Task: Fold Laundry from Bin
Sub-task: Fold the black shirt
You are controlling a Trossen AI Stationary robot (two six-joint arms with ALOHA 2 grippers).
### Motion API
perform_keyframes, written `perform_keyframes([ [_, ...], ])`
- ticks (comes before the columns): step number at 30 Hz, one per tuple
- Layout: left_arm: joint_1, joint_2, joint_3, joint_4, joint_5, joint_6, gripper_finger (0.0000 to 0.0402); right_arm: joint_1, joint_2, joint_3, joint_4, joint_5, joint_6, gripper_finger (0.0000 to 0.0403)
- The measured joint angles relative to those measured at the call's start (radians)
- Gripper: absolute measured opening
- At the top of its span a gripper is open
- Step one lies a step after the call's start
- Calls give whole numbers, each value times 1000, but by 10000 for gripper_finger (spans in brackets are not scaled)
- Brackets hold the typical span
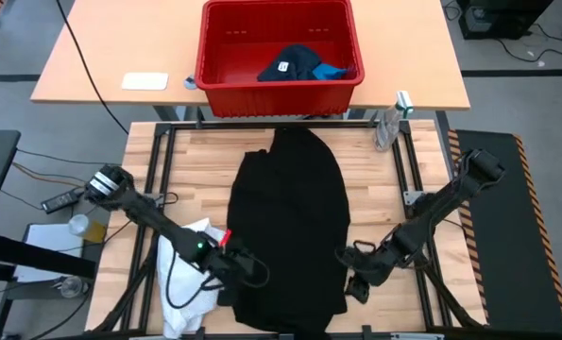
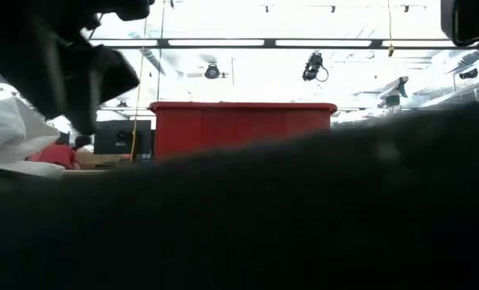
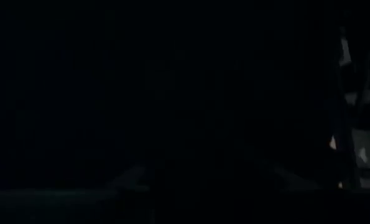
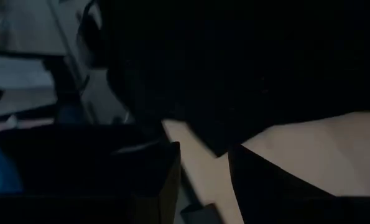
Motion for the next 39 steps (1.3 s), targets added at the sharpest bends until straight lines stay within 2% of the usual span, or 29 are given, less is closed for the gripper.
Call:
perform_keyframes([
  [4, 53, -72, 1, -17, -65, -52, 141, -49, -91, 0, -172, 137, -3, 137],
  [7, 163, -87, 1, -32, -87, -42, 141, -132, -138, -3, -317, 242, -17, 132],
  [11, 327, -84, 1, 6, 1, 50, 141, -333, -156, -3, -382, 247, -215, 129],
  [13, 405, -84, 2, 19, 37, 50, 141, -444, -156, -3, -389, 240, -330, 129],
  [18, 535, -85, 2, 32, 77, -9, 141, -737, -156, -3, -380, 315, -594, 129],
  [23, 568, -85, 2, 60, 82, 3, 141, -1023, -131, -3, -252, 258, -884, 134],
  [28, 587, -86, 2, 81, 79, 61, 141, -1234, -73, -3, -45, 93, -1056, 161],
  [34, 648, -86, 2, 79, 78, 188, 141, -1375, 70, -2, 155, 51, -1071, 225],
  [39, 707, -86, 2, 80, 78, 232, 141, -1422, 238, 88, 123, -2, -1125, 243],
])
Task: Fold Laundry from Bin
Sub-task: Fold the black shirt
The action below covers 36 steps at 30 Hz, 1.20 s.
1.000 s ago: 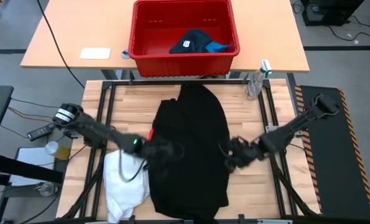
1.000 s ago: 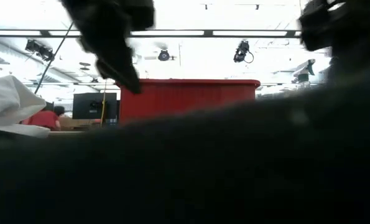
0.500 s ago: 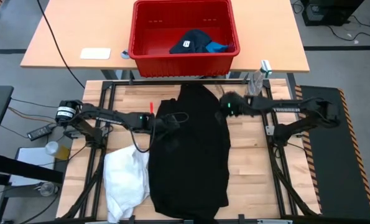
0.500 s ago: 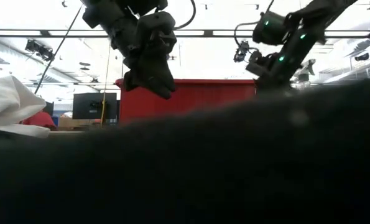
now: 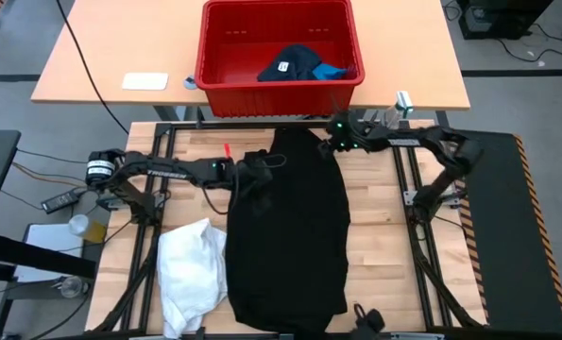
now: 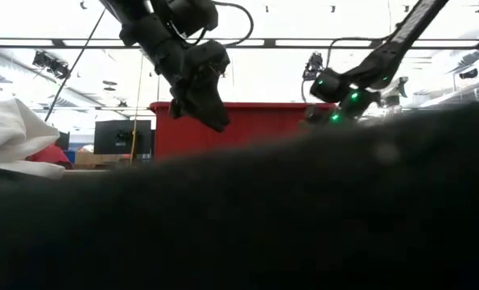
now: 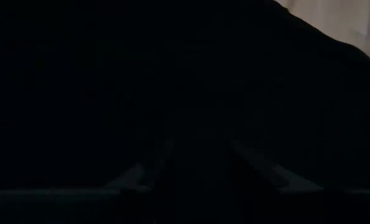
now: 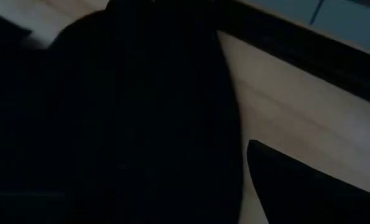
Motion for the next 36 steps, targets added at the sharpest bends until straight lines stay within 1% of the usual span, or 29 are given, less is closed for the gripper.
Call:
perform_keyframes([
  [5, 38, 0, 0, 1, -1, 9, 141, -14, 141, 141, -12, -1, -49, 236],
  [7, 42, 0, 0, 0, 1, 19, 141, -19, 191, 197, -37, 19, -66, 229],
  [11, 40, 0, 0, 0, 6, 26, 141, -32, 271, 288, -77, 41, -111, 210],
  [13, 35, 0, 0, -2, 8, 27, 141, -36, 302, 317, -100, 44, -126, 192],
  [14, 34, 0, 1, -5, 8, 26, 141, -38, 314, 331, -117, 50, -128, 179],
  [16, 32, 0, 1, -13, 10, 19, 141, -38, 332, 342, -131, 64, -128, 141],
  [20, 23, 0, 2, -43, 11, -14, 141, -38, 333, 342, -139, 53, -112, 36],
  [21, 20, 0, 2, -48, 11, -19, 141, -39, 328, 342, -143, 44, -110, 19],
  [22, 15, 0, 2, -55, 11, -23, 141, -40, 322, 342, -153, 45, -102, 14],
  [26, -3, 0, 2, -68, 12, -26, 141, -45, 271, 342, -219, 81, -53, 23],
  [30, -10, -1, 2, -69, 12, -26, 141, -64, 225, 342, -303, 159, -13, 12],
  [33, -10, -1, 2, -69, -2, -27, 141, -90, 224, 342, -364, 202, 7, 8],
  [36, -10, 0, 2, -68, -3, -28, 141, -115, 238, 338, -379, 235, 18, 21],
])
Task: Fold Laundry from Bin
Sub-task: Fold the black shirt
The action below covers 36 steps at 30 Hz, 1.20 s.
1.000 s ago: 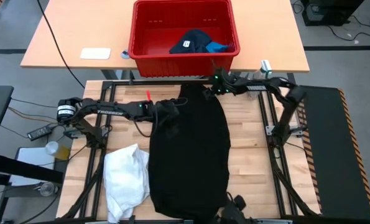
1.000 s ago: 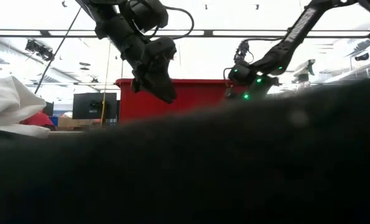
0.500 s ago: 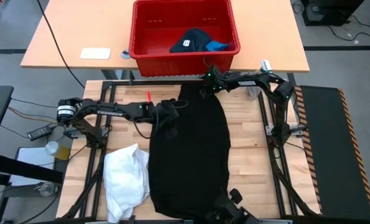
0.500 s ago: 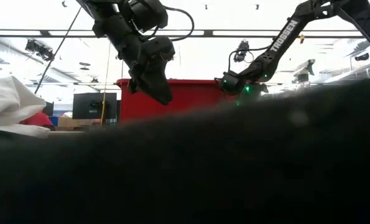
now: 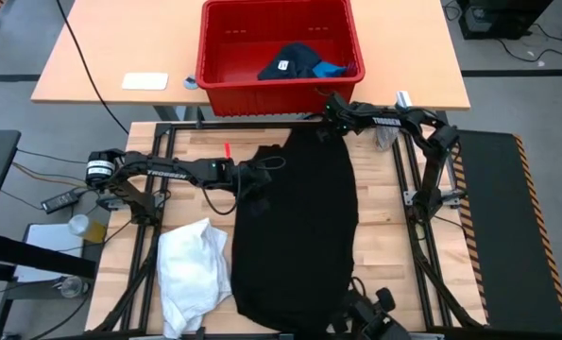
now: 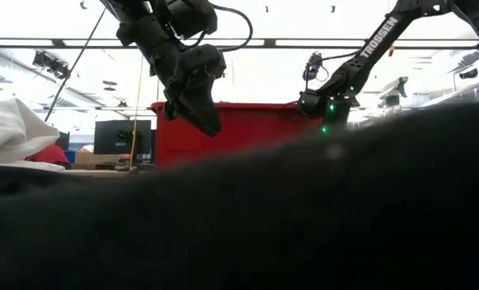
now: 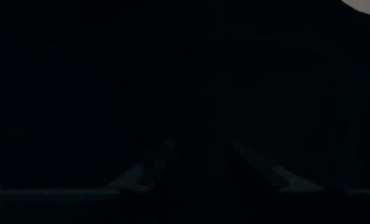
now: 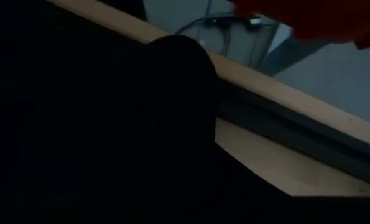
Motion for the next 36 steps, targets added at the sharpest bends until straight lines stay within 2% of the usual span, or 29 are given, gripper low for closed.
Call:
perform_keyframes([
  [5, -1, 0, 0, 0, -1, -4, 141, -31, 6, -2, -9, -42, -14, 68],
  [8, -1, 0, 0, 0, 12, -5, 141, -43, -14, -2, -34, -151, -29, 106],
  [10, -1, 0, 0, -6, 66, 15, 141, -47, -50, -2, -62, -203, -41, 134],
  [13, -2, 14, 0, -40, 122, 98, 141, -47, -130, -3, -142, -202, -43, 172],
  [18, 45, 77, -27, -46, 130, 309, 141, -5, -313, -2, -257, -244, -26, 212],
  [21, 112, 138, -65, -22, 134, 354, 141, 83, -401, -14, -321, -321, -9, 219],
  [25, 174, 200, -114, 56, 187, 371, 141, 247, -487, -137, -284, -408, 84, 214],
  [31, 187, 193, -140, 26, 187, 398, 141, 439, -582, -397, -92, -367, 322, 199],
  [36, 191, 154, -142, -44, 174, 427, 141, 507, -606, -564, 8, -335, 448, 189],
])
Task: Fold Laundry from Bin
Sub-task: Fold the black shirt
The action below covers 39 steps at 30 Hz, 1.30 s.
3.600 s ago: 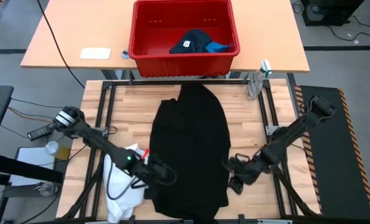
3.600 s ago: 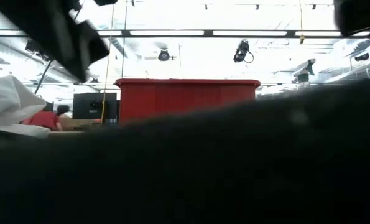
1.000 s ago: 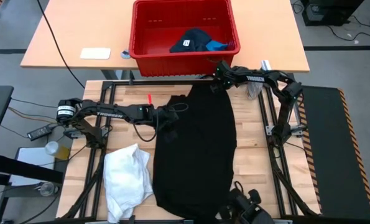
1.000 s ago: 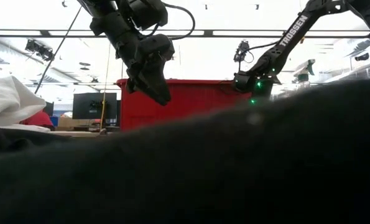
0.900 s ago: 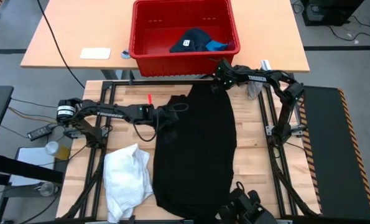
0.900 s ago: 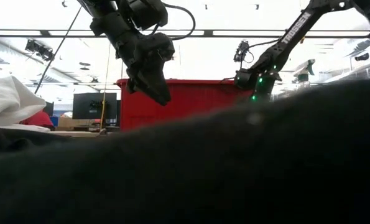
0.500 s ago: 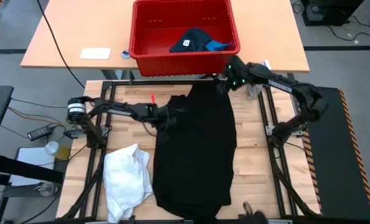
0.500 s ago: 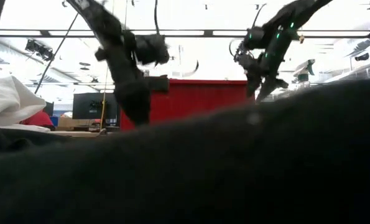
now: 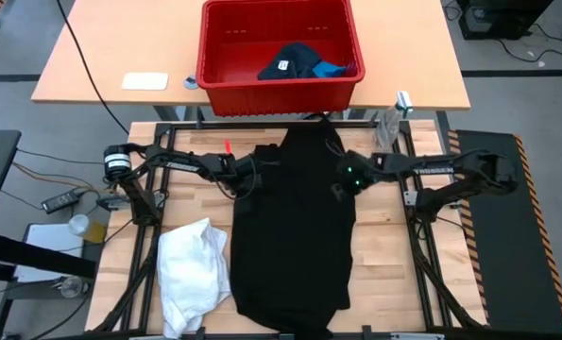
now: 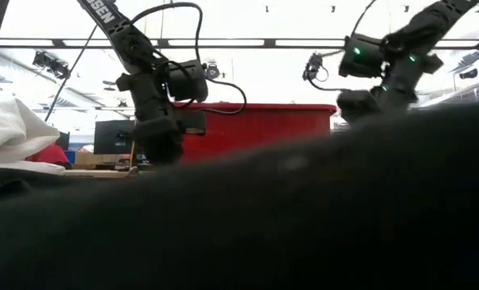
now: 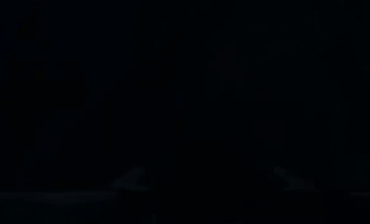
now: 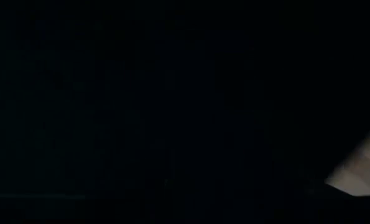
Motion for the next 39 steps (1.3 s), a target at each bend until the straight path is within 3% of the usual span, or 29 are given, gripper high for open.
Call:
perform_keyframes([
  [4, 7, -3, -1, -61, -4, 27, 141, 20, 6, -66, 49, 58, 3, 182],
  [8, 11, -22, -2, -74, -6, 35, 141, 13, 22, -87, -24, 92, 8, 173],
  [11, 11, -71, -6, -98, -14, 30, 141, 2, 5, -60, -118, 104, 23, 166],
  [17, 18, -250, 8, -108, -20, 22, 141, 3, -57, 61, -246, 242, -4, 158],
  [20, 25, -295, 6, -112, -53, 20, 141, 3, -70, 90, -193, 228, -39, 158],
  [24, 39, -314, 7, -114, -55, -77, 141, 24, -64, 92, -86, 47, -74, 158],
  [26, 32, -314, 7, -111, -24, -133, 141, 79, -64, 92, -52, 13, -78, 158],
  [31, 13, -298, 8, -80, -40, -155, 141, 188, -52, 91, 47, 207, -116, 158],
  [35, 47, -290, 9, -71, -44, -190, 141, 71, 30, 91, 247, 226, -206, 158],
  [39, 70, -289, 9, -68, -45, -194, 141, -86, 182, 133, 398, 166, -308, 158],
])
